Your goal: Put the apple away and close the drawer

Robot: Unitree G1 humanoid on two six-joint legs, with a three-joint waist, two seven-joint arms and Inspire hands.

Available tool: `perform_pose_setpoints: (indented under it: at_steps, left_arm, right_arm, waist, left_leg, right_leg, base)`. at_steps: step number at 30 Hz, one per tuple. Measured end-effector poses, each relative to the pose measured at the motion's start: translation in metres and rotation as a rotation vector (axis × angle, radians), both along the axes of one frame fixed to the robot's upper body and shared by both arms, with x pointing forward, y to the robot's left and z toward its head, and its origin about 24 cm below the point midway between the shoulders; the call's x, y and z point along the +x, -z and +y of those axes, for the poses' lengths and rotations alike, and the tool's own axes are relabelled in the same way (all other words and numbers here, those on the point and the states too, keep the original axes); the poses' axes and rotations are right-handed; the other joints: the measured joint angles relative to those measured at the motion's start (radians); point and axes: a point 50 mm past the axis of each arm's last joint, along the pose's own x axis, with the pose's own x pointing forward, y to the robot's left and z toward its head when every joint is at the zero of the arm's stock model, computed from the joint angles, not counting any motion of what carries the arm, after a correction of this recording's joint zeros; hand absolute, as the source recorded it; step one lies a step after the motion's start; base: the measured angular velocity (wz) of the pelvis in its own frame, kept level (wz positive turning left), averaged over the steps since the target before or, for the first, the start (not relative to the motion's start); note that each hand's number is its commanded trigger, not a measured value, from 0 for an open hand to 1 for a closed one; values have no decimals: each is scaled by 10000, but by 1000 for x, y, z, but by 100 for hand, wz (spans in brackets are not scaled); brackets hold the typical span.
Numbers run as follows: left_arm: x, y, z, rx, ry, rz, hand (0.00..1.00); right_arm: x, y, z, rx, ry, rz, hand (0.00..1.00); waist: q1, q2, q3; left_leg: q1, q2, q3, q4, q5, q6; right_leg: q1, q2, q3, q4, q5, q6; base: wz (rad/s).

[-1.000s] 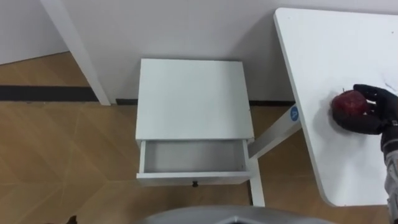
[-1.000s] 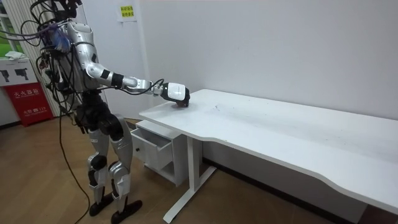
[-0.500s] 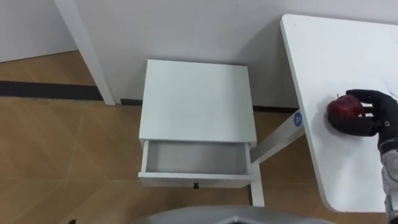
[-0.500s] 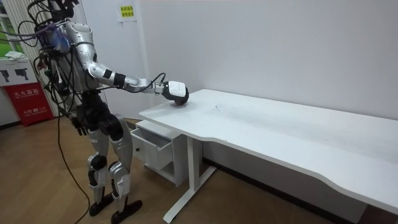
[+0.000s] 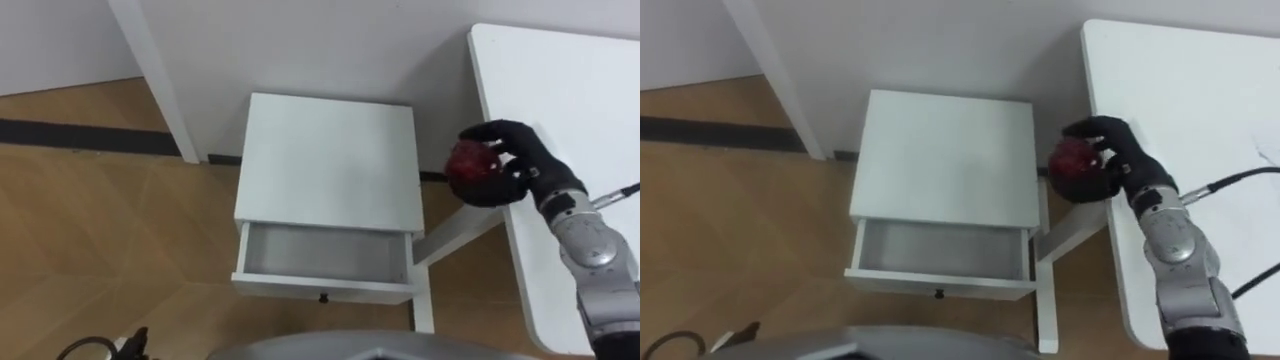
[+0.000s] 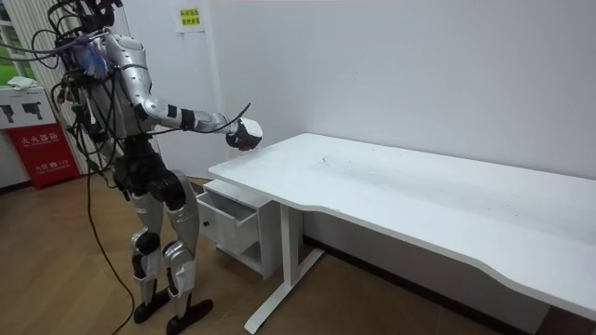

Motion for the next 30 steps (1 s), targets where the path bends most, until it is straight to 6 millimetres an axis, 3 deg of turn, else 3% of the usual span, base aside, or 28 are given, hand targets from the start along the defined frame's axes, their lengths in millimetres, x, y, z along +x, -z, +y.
perform_pose_setpoints:
  at_steps: [6,11,21,25,26,28,30]
  left_arm:
    - [0,0,-1,25,96,37,0]
    - [2,1,-4,-12,349,169,0]
    - [8,3,-10,-150,607,138,0]
    - [12,3,-12,-207,620,41,0]
    - [13,3,-13,-213,622,29,0]
    - [13,4,-13,-225,627,10,0]
    - [13,4,-13,-218,626,7,0]
  right_arm:
    - [5,-11,28,246,-1293,-241,100]
    - [3,-6,35,358,-1615,201,100]
    - [-10,27,56,725,-1964,1763,100]
    - [-11,29,57,583,-2015,1850,100]
    - [-12,30,57,557,-2022,1878,92]
    - [-13,33,58,572,-2029,2036,51]
    - [-13,34,58,558,-2050,2064,0]
  waist:
    - [308,-44,-7]
    - [417,-104,-51]
    - [417,116,48]
    - [384,161,11]
    - [383,157,8]
    - [375,138,-10]
    - [374,129,-16]
  left_leg:
    - [-56,-3,-30,-5,1,0]
    - [-139,-28,-222,31,3,3]
    - [-213,-34,-225,100,1,2]
    - [-231,-28,-236,126,1,1]
    - [-235,-28,-237,132,1,1]
    - [-252,-30,-248,143,1,1]
    - [-260,-34,-257,143,1,1]
  right_leg:
    - [-13,-6,-21,-18,-1,1]
    - [-11,-49,-208,-17,0,2]
    - [0,-65,-218,0,3,7]
    - [1,-63,-257,6,3,7]
    - [1,-63,-258,5,3,7]
    - [-1,-64,-271,2,3,7]
    - [-3,-68,-277,2,3,7]
  base:
    - [4]
    - [11]
    - [0]
    - [2]
    - [3]
    - [0]
    - [0]
